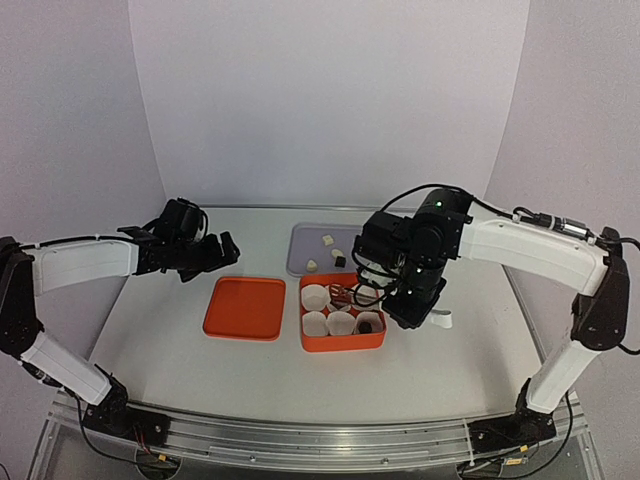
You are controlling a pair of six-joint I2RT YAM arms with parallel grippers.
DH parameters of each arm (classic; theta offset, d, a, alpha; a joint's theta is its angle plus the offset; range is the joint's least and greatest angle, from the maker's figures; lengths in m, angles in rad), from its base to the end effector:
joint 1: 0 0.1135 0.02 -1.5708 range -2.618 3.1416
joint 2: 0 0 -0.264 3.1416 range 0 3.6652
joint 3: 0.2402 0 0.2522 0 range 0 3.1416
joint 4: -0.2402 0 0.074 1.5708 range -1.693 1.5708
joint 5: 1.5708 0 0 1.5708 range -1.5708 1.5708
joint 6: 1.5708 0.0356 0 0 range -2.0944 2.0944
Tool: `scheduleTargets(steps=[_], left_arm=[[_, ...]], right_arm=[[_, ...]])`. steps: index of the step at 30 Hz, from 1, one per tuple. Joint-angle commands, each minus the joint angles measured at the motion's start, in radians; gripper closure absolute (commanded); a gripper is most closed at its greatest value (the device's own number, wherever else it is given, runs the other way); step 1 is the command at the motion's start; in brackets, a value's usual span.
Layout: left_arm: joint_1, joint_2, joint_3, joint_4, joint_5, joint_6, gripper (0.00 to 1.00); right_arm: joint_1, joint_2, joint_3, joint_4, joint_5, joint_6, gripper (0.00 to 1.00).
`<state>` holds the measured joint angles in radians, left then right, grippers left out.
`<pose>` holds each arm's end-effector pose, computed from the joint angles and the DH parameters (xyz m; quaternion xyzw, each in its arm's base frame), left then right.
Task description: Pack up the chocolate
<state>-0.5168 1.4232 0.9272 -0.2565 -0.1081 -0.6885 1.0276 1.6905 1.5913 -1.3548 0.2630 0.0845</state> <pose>0.2671 -0.1474 0.2361 -0.1000 0.9109 -0.1843 0.3554 0.1701 0.2639 0.3034 -0.4428 0.8851 -0.0806 0.1182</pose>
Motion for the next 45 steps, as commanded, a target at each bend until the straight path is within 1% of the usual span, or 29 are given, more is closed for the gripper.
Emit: scheduleTargets(steps=[1, 17, 32, 38, 45], left_arm=[[0.003, -0.046, -0.02, -0.002, -0.021, -0.018, 0.0], [0.003, -0.058, -0.055, -0.002, -0.031, -0.037, 0.0], [0.003, -0.111, -0.097, -0.005, -0.053, -0.044, 0.0], [0.003, -0.128, -0.105, -0.009, -0.063, -0.045, 0.0], [0.003, -0.124, -0.105, -0.009, -0.064, -0.043, 0.0]], right_arm=[[0.013, -0.001, -0.005, -0.172, -0.042, 0.01, 0.96], [0.014, 0.073, -0.034, -0.167, -0.023, 0.037, 0.94], [0.015, 0.125, -0.001, -0.131, -0.031, 0.054, 0.91], [0.019, 0.122, 0.002, -0.118, -0.046, 0.058, 0.87], [0.024, 0.127, 0.007, -0.112, -0.05, 0.076, 0.78]])
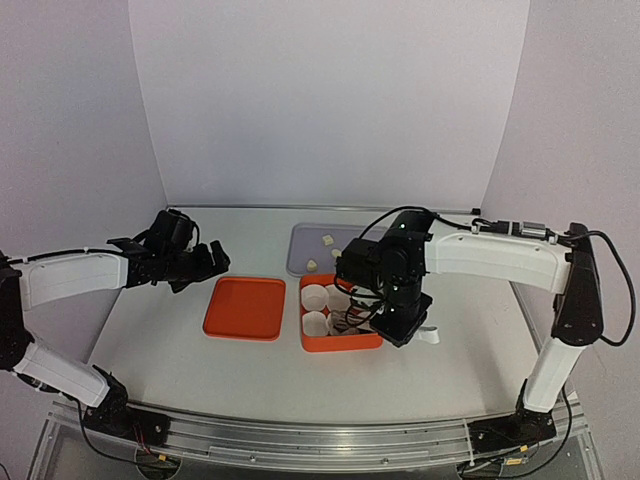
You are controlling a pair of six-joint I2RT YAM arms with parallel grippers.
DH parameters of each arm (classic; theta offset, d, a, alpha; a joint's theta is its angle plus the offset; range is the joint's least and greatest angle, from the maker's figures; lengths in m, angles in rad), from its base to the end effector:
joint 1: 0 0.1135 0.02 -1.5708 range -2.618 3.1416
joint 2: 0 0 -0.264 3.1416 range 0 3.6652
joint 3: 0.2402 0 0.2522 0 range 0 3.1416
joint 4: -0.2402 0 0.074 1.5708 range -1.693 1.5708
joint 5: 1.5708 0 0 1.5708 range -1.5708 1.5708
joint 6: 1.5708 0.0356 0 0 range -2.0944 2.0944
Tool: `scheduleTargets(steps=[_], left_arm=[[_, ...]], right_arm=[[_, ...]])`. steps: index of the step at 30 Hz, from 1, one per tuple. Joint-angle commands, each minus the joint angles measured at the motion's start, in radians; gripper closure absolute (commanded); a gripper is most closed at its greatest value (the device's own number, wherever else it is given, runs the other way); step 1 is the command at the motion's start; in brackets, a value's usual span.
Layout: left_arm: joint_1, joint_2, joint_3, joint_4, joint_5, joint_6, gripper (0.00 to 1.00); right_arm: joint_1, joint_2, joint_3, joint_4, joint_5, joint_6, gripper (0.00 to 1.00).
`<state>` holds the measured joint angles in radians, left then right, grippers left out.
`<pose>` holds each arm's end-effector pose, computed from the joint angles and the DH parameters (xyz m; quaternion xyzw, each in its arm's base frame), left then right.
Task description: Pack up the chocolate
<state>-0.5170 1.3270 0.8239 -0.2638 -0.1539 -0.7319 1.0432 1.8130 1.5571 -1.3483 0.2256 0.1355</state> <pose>0.2447 -0.1329 0.2284 -0.1283 0.9091 -0.1707 0.3578 0.1740 0.2827 0.2572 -0.4373 0.8921 -0.1028 0.0488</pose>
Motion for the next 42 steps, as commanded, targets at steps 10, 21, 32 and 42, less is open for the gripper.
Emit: scheduleTargets(steps=[10, 21, 32, 42], left_arm=[[0.003, -0.031, -0.006, 0.004, -0.008, 0.0, 0.0], [0.003, -0.056, -0.007, -0.004, -0.007, 0.001, 0.0], [0.003, 0.024, 0.037, 0.017, 0.047, 0.007, 0.0], [0.003, 0.161, 0.119, 0.023, 0.066, 0.035, 0.0]], right_arm=[[0.01, -0.004, 0.046, -0.12, -0.008, 0.038, 0.71], [0.013, -0.137, 0.083, -0.123, -0.005, 0.046, 0.72], [-0.082, -0.038, 0.346, -0.124, 0.116, 0.035, 0.72], [-0.256, 0.283, 0.61, -0.14, 0.084, -0.058, 0.72]])
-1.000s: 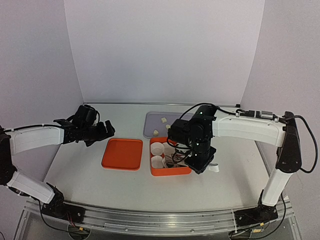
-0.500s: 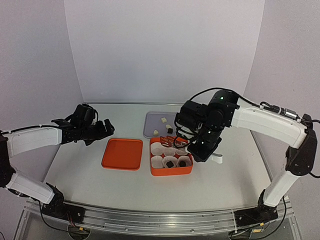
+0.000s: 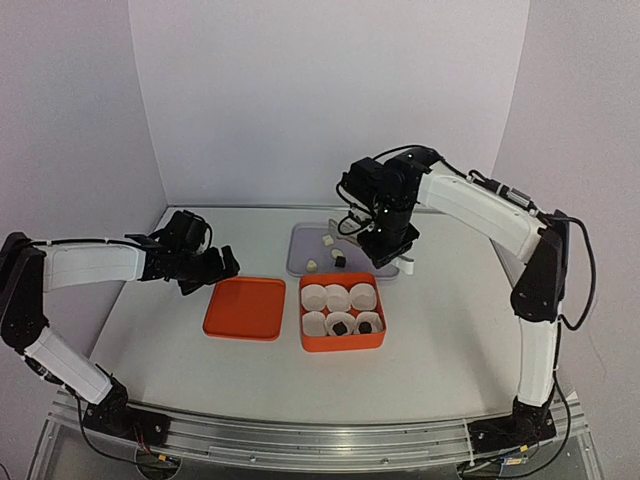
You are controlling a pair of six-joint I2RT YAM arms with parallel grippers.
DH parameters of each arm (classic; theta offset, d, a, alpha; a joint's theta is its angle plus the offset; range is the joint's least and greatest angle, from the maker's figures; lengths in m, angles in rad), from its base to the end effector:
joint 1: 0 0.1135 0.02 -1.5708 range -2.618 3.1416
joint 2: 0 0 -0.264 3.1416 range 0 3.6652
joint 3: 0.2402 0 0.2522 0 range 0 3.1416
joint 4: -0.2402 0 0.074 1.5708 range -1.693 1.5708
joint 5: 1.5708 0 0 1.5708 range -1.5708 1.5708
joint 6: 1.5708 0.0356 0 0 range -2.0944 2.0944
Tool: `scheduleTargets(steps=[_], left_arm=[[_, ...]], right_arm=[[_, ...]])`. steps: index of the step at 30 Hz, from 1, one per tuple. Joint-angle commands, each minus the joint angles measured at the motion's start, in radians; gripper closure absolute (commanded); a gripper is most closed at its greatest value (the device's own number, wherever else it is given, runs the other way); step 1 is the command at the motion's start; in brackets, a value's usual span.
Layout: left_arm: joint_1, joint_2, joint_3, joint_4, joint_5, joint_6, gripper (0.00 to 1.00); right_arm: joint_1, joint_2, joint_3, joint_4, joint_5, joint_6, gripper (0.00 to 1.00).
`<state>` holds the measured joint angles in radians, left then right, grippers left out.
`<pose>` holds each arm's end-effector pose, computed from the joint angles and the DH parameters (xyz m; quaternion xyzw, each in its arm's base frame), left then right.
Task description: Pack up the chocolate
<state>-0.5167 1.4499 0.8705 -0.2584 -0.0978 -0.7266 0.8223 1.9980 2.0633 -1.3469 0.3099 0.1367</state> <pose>0.2619 -0.1448 0.2103 -0.1151 0.9255 -0.1714 0.3175 0.2806 0.2862 0.3262 -0.3077 0.9283 -0.0698 0.1968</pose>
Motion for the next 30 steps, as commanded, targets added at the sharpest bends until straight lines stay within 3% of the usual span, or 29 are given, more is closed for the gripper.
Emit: scheduleTargets(steps=[1, 8, 30], left_arm=[[0.003, 0.046, 0.078, 0.016, 0.009, 0.032, 0.0], [0.003, 0.077, 0.093, 0.019, 0.017, 0.044, 0.0], [0.003, 0.084, 0.064, 0.026, 0.013, 0.027, 0.0]], right_arm=[[-0.039, 0.127, 0.123, -0.144, 0.007, -0.076, 0.71], [-0.068, 0.224, 0.16, -0.149, 0.112, -0.178, 0.67], [-0.112, 0.334, 0.2, -0.184, 0.112, -0.262, 0.62]])
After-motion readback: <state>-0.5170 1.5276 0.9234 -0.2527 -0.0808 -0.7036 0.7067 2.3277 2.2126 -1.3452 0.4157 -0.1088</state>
